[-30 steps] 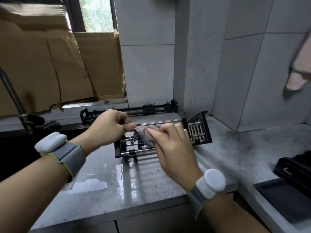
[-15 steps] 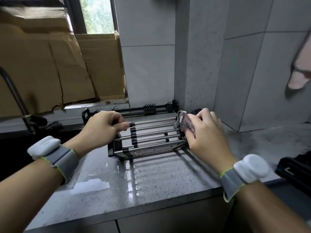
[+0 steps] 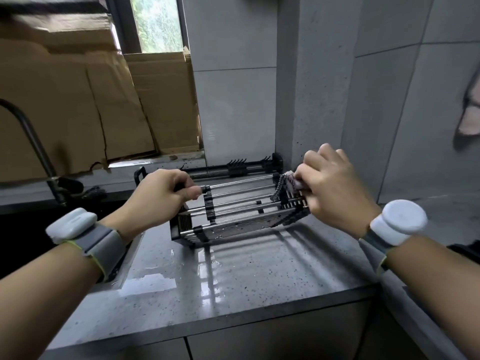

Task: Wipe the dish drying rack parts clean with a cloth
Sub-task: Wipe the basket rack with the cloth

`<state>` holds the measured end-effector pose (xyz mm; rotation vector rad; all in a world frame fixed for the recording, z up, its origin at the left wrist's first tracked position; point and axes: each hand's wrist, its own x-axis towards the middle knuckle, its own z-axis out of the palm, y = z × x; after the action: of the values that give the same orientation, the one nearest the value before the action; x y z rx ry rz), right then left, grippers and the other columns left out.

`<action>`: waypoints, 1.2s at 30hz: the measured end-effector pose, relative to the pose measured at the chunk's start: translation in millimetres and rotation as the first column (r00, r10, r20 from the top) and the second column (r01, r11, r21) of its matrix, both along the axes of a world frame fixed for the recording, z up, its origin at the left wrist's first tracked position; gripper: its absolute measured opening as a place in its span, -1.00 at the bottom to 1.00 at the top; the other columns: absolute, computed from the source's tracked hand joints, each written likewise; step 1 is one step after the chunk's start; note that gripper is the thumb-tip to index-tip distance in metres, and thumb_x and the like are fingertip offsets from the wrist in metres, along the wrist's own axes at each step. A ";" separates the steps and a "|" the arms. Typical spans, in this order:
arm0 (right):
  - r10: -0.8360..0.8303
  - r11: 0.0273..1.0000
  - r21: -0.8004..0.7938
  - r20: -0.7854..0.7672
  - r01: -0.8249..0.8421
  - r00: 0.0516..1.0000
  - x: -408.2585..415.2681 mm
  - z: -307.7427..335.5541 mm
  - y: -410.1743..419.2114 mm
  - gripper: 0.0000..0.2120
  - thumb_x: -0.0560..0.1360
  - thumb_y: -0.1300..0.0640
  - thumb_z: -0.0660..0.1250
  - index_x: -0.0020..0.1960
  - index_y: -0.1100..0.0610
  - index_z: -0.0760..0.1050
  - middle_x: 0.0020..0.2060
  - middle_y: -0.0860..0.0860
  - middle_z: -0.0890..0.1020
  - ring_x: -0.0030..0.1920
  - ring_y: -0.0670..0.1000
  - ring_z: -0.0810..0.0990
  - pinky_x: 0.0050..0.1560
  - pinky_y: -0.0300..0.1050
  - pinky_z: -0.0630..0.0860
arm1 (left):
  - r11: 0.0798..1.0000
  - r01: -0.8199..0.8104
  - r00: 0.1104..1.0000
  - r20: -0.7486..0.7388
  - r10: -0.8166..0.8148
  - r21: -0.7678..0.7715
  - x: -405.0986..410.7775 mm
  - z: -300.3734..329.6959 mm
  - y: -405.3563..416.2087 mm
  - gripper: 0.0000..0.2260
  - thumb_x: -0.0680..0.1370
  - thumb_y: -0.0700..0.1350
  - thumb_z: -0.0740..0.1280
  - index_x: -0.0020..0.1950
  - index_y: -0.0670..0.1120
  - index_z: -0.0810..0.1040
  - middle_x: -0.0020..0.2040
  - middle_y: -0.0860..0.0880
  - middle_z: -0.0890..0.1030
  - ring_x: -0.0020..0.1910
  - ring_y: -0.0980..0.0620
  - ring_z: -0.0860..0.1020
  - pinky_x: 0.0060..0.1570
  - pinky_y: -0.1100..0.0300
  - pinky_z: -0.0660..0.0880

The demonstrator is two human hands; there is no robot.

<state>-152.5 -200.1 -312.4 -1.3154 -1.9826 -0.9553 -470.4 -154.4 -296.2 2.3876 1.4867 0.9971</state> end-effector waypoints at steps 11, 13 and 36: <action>0.230 0.963 -0.098 -0.196 -0.252 0.953 -100.4 -21.2 -17.5 -0.83 0.57 0.06 0.28 0.01 0.12 0.58 -0.06 0.00 0.50 -0.03 0.06 0.37 -0.01 0.05 0.41 | 0.995 0.002 0.999 0.033 0.002 -0.104 11.6 14.1 1.8 -0.73 0.56 -0.02 0.43 -0.32 -0.05 0.58 -0.45 0.05 0.47 -0.46 0.08 0.36 -0.34 0.17 0.30; 0.264 0.952 -0.111 -0.178 -0.286 0.948 -100.9 -23.9 -13.9 -0.87 0.56 0.07 0.29 0.01 0.11 0.57 -0.06 -0.02 0.51 -0.04 0.05 0.38 -0.01 0.01 0.40 | 0.996 -0.003 0.999 0.040 0.007 -0.092 8.8 11.6 1.3 -0.74 0.55 -0.03 0.44 -0.32 -0.04 0.58 -0.40 0.02 0.56 -0.41 0.03 0.43 -0.30 0.15 0.35; 0.084 0.990 -0.072 -0.382 -0.120 0.920 -21.6 -28.3 -15.0 -0.84 0.47 0.27 0.39 0.05 0.14 0.61 -0.09 -0.01 0.47 -0.05 0.06 0.37 -0.02 -0.01 0.41 | 0.998 -0.052 0.995 0.087 0.054 -0.025 5.0 1.9 6.7 -0.75 0.55 0.02 0.44 -0.32 0.02 0.60 -0.34 0.05 0.62 -0.31 0.02 0.54 -0.22 0.10 0.44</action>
<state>-174.1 -215.1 -340.7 -1.3173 -1.7894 -0.5152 -465.5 -147.7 -294.3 2.2691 1.5297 1.0764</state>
